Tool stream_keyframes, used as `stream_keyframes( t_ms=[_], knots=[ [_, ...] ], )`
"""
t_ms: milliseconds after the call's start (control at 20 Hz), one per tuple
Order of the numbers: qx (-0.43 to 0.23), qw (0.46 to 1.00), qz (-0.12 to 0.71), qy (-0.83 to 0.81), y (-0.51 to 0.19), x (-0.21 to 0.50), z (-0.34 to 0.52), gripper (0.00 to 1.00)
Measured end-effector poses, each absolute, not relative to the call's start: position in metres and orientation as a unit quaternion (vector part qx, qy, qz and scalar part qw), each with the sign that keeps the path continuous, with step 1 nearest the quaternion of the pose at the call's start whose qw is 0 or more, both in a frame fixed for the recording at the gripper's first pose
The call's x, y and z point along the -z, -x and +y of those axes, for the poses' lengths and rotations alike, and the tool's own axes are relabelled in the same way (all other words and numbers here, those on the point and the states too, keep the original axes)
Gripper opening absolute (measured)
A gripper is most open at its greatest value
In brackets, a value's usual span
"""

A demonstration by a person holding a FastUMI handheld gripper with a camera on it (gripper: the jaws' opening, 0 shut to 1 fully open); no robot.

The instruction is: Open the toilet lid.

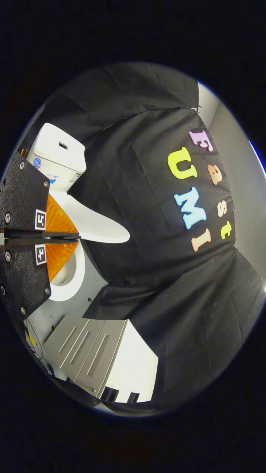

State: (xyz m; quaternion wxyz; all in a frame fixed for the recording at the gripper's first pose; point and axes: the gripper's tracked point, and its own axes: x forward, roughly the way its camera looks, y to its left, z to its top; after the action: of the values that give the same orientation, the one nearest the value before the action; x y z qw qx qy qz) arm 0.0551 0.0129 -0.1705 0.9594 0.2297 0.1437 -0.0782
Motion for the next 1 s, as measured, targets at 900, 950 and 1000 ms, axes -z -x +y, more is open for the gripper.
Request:
stream_keyframes(
  t_ms=[900,950,1000],
  knots=[
    [0.060,0.983,0.108,-0.137,-0.059,0.107,0.073,0.00],
    [0.058,0.983,0.107,-0.136,-0.058,0.103,0.080,0.00],
    [0.055,0.984,0.105,-0.135,-0.059,0.099,0.085,0.00]
  ],
)
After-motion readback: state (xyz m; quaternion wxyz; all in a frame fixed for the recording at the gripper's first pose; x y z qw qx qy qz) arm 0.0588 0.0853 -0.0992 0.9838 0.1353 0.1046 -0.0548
